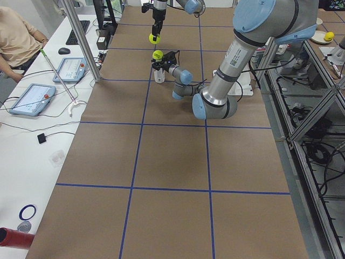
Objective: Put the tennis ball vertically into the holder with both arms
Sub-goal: 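Carry the second ball with the right gripper over the can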
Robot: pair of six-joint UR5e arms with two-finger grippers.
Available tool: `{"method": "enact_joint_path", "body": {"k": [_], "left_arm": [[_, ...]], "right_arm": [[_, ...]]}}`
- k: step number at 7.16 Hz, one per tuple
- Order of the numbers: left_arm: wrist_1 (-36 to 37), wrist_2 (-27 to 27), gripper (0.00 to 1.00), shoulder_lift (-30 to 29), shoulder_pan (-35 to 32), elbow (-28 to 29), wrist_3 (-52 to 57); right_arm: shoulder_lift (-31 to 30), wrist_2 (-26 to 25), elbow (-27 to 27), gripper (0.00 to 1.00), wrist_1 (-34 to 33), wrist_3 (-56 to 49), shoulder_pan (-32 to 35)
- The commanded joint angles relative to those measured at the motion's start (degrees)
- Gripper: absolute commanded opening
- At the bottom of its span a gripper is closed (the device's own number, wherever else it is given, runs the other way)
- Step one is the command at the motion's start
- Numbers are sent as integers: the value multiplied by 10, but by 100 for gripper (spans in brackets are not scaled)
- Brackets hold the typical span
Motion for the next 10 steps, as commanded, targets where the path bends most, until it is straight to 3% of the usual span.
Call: {"method": "enact_joint_path", "body": {"k": [1, 7, 8, 10], "left_arm": [[-1, 0, 98, 0, 0, 0, 0], [-2, 0, 98, -1, 0, 0, 0], [-2, 0, 98, -1, 0, 1, 0], [-2, 0, 98, -1, 0, 1, 0]], "right_arm": [[4, -36, -22, 0, -1, -5, -32], [5, -38, -38, 0, 4, -49, -34], [5, -45, -38, 99, 5, -59, -34], [5, -49, -38, 100, 5, -67, -34]]}}
